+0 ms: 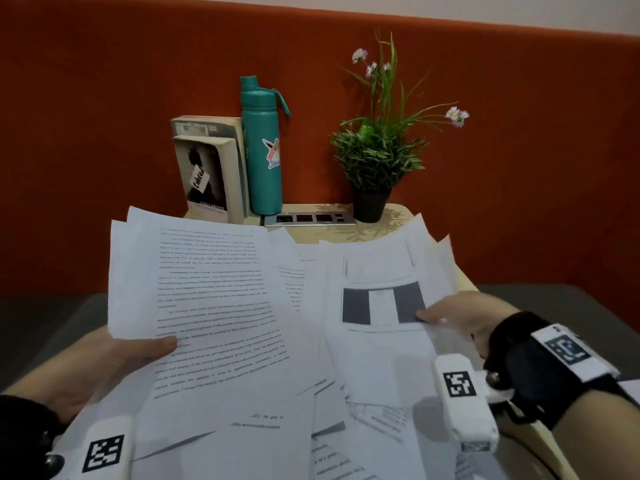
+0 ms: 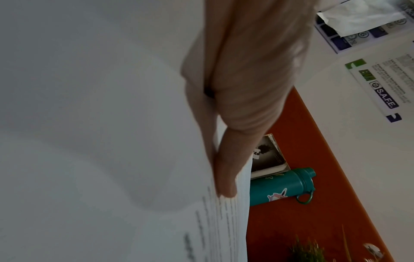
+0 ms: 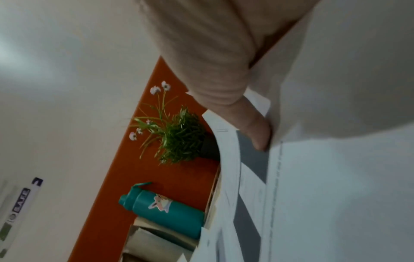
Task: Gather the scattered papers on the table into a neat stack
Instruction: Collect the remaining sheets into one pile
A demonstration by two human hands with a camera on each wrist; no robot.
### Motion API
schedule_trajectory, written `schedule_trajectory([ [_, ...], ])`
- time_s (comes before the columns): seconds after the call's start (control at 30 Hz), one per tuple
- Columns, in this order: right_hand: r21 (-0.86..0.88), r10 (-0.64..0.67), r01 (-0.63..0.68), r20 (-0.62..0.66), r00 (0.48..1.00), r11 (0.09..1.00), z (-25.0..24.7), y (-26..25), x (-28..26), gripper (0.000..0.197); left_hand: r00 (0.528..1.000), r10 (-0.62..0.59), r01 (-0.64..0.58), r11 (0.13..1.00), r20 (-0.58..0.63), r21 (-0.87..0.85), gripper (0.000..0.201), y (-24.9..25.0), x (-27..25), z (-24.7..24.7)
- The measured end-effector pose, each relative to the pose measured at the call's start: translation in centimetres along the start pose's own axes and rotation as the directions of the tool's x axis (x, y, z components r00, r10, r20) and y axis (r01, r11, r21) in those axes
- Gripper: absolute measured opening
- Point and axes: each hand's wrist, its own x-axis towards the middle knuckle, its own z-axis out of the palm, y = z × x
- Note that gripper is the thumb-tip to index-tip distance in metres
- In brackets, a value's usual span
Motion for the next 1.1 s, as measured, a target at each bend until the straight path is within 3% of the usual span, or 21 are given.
schedule_trajectory([
  [0.1,0.094,-0.182,0.206,-0.218,0.959,0.974,-1.6,-1.1,0.1,0.040,1.000,0.025,-0.024,0.999,0.016,-0.029,0.094,0.3,-1.1,0.2],
  [0.17,0.097,-0.296,0.353,-0.370,0.881,0.930,-3.4,-2.7,-0.9,0.039,0.997,0.075,-0.075,0.997,0.000,-0.009,0.101,0.7,-1.5,0.5],
  [0.23,0.021,-0.443,0.500,-0.433,0.785,0.866,-5.3,-4.5,-2.5,0.035,0.989,0.139,-0.139,0.990,-0.045,0.005,0.100,1.2,-1.5,0.7],
  [0.3,0.017,-0.538,0.620,-0.480,0.693,0.784,-7.3,-6.2,-3.4,0.024,0.981,0.177,-0.177,0.984,-0.075,0.011,0.089,1.8,-1.5,1.3],
  [0.33,0.029,-0.556,0.650,-0.490,0.672,0.759,-8.3,-7.2,-3.7,0.012,0.979,0.185,-0.186,0.983,-0.084,0.006,0.086,2.0,-1.4,1.5],
  [0.37,0.053,-0.557,0.662,-0.491,0.670,0.748,-9.1,-8.2,-3.9,0.004,0.976,0.198,-0.198,0.980,-0.093,0.002,0.082,2.2,-1.3,1.8],
  [0.5,0.281,-0.463,0.551,-0.323,0.825,0.786,-9.0,-10.2,-4.3,0.057,0.966,0.247,-0.247,0.969,-0.078,0.011,0.085,3.5,-1.0,2.4],
  [0.57,0.297,-0.489,0.517,-0.168,0.856,0.803,-6.1,-10.0,-5.5,0.040,0.962,0.267,-0.266,0.964,-0.056,0.029,0.053,3.9,-1.1,3.0],
  [0.6,0.264,-0.486,0.499,-0.118,0.866,0.825,-4.6,-9.5,-5.6,0.034,0.961,0.274,-0.272,0.961,-0.039,0.046,0.041,4.1,-1.3,3.6],
  [0.67,0.222,-0.475,0.469,-0.028,0.879,0.855,-0.8,-8.2,-5.1,0.031,0.965,0.262,-0.260,0.962,-0.015,0.083,0.038,4.0,-1.3,4.3],
  [0.8,0.099,-0.417,0.416,-0.008,0.909,0.904,5.3,-5.9,-2.1,0.035,0.977,0.206,-0.202,0.977,-0.056,0.072,0.030,4.1,-1.5,5.5],
  [0.9,0.127,-0.397,0.392,0.020,0.918,0.911,8.0,-5.4,-1.8,0.037,0.981,0.175,-0.172,0.984,-0.083,0.043,0.048,4.4,-1.3,6.2],
  [1.0,0.194,-0.395,0.378,0.060,0.917,0.905,9.3,-5.8,-2.6,0.036,0.968,0.231,-0.215,0.965,-0.101,0.148,0.075,4.2,-0.7,6.3],
  [1.03,0.205,-0.390,0.366,0.089,0.917,0.908,9.7,-5.9,-2.9,0.035,0.966,0.239,-0.221,0.961,-0.099,0.165,0.070,3.9,-0.3,6.4],
  [1.1,0.208,-0.380,0.348,0.137,0.915,0.914,10.1,-6.1,-3.2,0.034,0.957,0.268,-0.244,0.950,-0.107,0.195,0.040,3.5,0.0,6.5],
])
